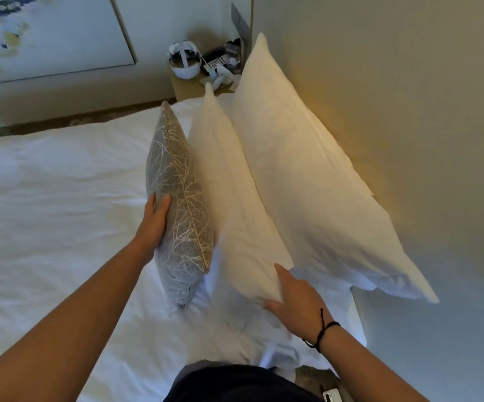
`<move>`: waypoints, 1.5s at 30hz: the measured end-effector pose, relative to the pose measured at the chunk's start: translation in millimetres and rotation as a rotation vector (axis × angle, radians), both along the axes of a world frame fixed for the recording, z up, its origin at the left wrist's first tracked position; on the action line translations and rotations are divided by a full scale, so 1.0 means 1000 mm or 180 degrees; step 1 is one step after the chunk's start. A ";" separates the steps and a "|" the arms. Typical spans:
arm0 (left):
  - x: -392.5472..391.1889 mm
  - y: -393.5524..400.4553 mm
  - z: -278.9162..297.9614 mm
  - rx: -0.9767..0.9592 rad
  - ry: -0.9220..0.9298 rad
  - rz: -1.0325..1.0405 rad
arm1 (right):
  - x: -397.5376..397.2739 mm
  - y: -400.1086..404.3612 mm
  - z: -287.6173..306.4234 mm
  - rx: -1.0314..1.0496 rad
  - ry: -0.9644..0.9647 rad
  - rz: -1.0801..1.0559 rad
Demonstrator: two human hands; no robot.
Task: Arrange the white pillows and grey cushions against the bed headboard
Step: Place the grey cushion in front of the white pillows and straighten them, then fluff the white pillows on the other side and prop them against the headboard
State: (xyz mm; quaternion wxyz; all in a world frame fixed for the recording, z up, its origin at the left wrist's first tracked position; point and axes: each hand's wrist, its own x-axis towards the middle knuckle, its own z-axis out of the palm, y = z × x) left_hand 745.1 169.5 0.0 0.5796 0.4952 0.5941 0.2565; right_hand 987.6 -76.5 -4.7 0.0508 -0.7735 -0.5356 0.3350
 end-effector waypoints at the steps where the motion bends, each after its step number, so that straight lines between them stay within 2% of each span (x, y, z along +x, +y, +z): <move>1: -0.003 0.003 -0.003 -0.0106 -0.0014 0.0036 | 0.001 -0.002 0.002 0.0016 -0.0065 0.0039; 7: -0.008 0.011 -0.036 -0.0694 -0.0511 0.0244 | 0.006 -0.019 0.007 0.0258 0.0052 -0.0304; 18: 0.004 0.016 -0.083 -0.0541 -0.0819 0.0723 | -0.025 -0.041 -0.016 0.0433 0.0586 -0.1458; 27: -0.002 -0.045 -0.062 -0.0549 -0.0492 0.0600 | -0.048 -0.077 -0.012 0.0464 0.0383 -0.1947; 30: -0.004 -0.089 -0.053 -0.0225 -0.0266 0.0372 | -0.048 -0.104 -0.009 0.0495 0.0291 -0.2082; 33: 0.004 -0.144 -0.044 0.0388 0.0110 0.0056 | -0.051 -0.142 -0.004 0.0679 0.0264 -0.2245; 35: 0.016 -0.185 -0.038 0.0576 0.0323 -0.0317 | -0.057 -0.179 -0.002 0.0795 0.0290 -0.2375; 41: 0.064 -0.346 -0.007 0.0965 0.0526 -0.3022 | -0.087 -0.323 -0.004 0.0779 0.0435 -0.3065; 45: 0.092 -0.450 0.006 0.1320 0.0648 -0.4401 | -0.110 -0.424 0.002 0.0824 0.0365 -0.3712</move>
